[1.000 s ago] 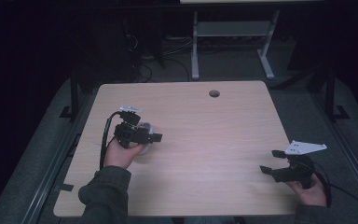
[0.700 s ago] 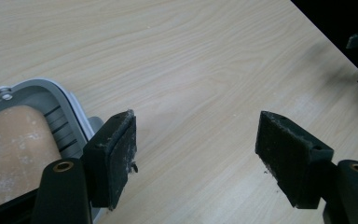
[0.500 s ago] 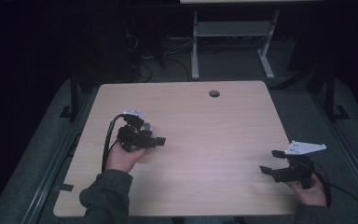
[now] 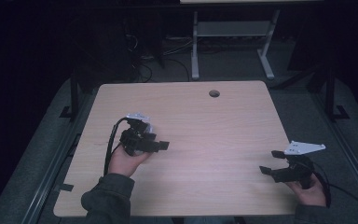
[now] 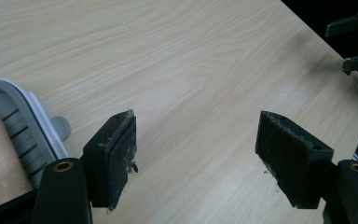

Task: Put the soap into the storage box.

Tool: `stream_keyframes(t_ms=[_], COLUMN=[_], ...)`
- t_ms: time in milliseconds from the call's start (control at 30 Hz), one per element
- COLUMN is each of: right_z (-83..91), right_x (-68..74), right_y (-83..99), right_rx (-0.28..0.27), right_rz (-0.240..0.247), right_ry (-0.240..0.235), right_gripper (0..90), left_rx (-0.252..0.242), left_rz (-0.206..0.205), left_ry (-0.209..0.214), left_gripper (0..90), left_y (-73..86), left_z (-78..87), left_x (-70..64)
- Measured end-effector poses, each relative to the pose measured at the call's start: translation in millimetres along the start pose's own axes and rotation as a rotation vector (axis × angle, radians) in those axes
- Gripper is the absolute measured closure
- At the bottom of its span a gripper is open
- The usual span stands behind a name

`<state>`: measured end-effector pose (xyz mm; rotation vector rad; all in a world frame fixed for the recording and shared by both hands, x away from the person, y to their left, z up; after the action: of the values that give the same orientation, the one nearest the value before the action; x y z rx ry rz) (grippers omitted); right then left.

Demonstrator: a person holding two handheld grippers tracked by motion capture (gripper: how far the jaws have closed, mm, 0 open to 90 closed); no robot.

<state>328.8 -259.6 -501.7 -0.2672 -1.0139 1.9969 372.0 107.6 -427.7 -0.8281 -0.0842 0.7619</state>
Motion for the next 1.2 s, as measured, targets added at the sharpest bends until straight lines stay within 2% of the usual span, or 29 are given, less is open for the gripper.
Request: stream_keyframes(t_ms=[367,533,1200], right_z=[-1.2,-1.2,-2.6], right_x=[0.1,-0.4,-0.7], right_y=[0.4,1.0,1.8], right_rx=[0.004,0.01,0.015], right_rz=[0.003,0.003,0.003], right_ry=[0.002,0.008,0.011], right_gripper=[17.4,17.3,17.3], left_rx=[-0.004,0.001,0.007], left_rz=[-0.01,-0.013,-0.058], left_ry=[0.018,0.026,0.05], left_gripper=[28.1,28.1,27.2], left_y=[6.0,13.6,33.1], left_z=[-3.1,-5.7,-6.7], left_x=[-3.9,-6.2,-15.1])
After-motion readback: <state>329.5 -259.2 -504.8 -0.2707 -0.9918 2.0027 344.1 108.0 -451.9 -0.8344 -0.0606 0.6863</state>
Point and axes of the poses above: each handheld gripper's, and its own axes: z roughly backward along the jaws, y roughly out of its underside, x roughly to its left, the point moved 10 cm from there along -z, roughly forward along the jaws, and after that the axes turned 7 degrees about -z, right-handed, at the moved point
